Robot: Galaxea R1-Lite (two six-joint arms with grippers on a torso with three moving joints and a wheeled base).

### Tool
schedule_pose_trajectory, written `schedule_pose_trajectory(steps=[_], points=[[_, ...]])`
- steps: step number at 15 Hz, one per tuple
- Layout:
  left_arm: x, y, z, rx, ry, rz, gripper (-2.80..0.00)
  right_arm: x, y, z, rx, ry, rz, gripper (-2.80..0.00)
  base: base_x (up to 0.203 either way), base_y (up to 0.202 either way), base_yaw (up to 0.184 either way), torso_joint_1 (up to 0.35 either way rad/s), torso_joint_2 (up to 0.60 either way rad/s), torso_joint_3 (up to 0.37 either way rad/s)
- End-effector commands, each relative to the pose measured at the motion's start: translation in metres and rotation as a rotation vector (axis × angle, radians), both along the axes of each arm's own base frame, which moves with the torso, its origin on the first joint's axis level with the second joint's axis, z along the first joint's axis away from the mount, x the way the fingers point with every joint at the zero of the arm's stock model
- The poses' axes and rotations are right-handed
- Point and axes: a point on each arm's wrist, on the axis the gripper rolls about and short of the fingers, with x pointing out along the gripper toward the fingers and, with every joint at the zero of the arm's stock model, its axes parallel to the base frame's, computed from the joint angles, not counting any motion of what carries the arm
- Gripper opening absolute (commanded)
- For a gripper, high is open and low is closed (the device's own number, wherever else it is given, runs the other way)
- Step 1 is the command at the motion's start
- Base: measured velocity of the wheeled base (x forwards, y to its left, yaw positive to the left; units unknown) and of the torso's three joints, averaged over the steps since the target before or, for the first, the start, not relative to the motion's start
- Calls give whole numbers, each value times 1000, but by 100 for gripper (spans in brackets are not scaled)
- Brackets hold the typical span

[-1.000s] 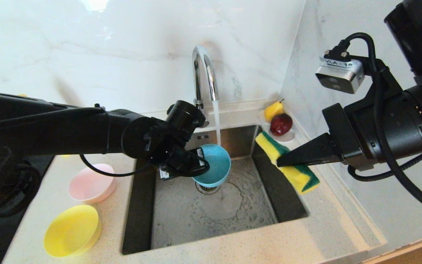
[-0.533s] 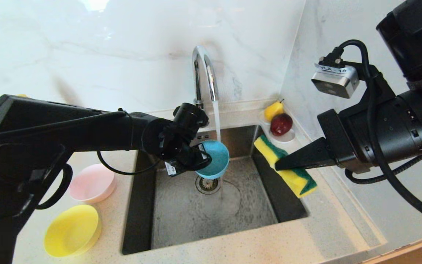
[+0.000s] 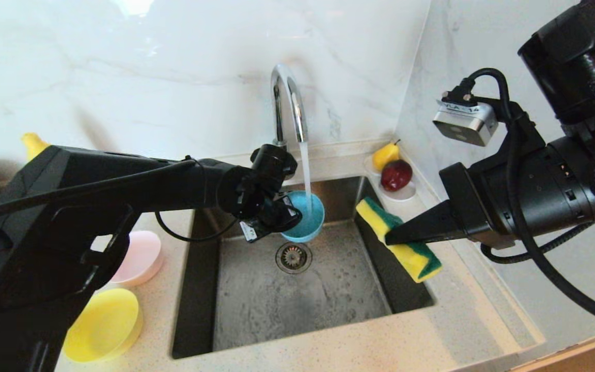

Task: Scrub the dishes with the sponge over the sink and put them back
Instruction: Rinse the bowl

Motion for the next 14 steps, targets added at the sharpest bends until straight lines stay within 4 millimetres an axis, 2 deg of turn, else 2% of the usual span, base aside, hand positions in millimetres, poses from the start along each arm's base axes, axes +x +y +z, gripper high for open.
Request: schedule_pose_trajectory(steps=[1, 14], points=[[6, -3, -9, 3, 9, 6, -280, 2, 1, -4, 2, 2, -4, -280, 0, 0, 0, 0, 0, 0], [2, -2, -8, 5, 37, 17, -280, 1, -5, -1, 16, -14, -17, -280, 0, 0, 0, 0, 0, 0]])
